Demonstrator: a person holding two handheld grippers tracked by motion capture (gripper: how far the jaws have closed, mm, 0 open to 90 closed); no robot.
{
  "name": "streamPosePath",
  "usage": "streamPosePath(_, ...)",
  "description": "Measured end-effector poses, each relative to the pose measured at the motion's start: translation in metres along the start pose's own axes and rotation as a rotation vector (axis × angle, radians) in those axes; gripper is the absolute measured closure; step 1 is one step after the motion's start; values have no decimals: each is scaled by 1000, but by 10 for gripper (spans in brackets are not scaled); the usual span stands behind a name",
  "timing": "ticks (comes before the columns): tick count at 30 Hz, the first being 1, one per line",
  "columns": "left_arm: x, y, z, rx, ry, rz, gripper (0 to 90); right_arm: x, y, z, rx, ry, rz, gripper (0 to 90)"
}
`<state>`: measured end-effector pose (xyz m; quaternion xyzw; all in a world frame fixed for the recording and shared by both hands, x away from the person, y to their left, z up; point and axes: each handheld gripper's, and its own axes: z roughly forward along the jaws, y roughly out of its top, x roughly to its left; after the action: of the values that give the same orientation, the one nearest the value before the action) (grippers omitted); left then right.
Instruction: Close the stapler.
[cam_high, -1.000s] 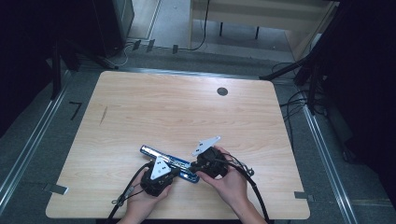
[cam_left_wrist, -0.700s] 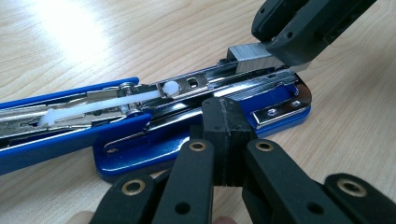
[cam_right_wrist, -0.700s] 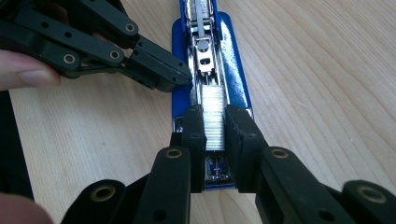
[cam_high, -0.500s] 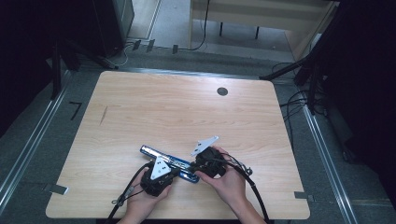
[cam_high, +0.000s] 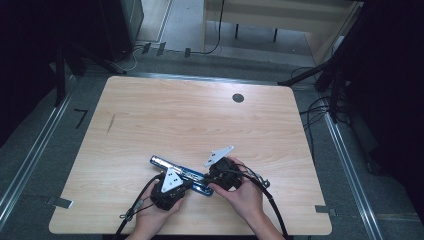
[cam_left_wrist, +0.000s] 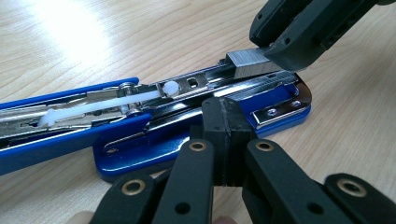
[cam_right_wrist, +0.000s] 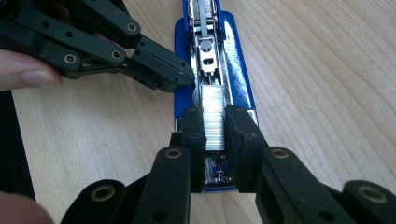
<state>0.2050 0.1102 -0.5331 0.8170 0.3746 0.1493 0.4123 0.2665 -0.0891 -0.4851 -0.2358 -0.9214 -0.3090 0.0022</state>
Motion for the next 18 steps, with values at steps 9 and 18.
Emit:
streamPosePath(9, 0, 0, 0, 1, -1, 1, 900, -2, -1, -1, -2, 2, 6, 793)
streamPosePath(18, 0, 0, 0, 0, -1, -1, 900, -1, 0, -1, 2, 1, 5, 792)
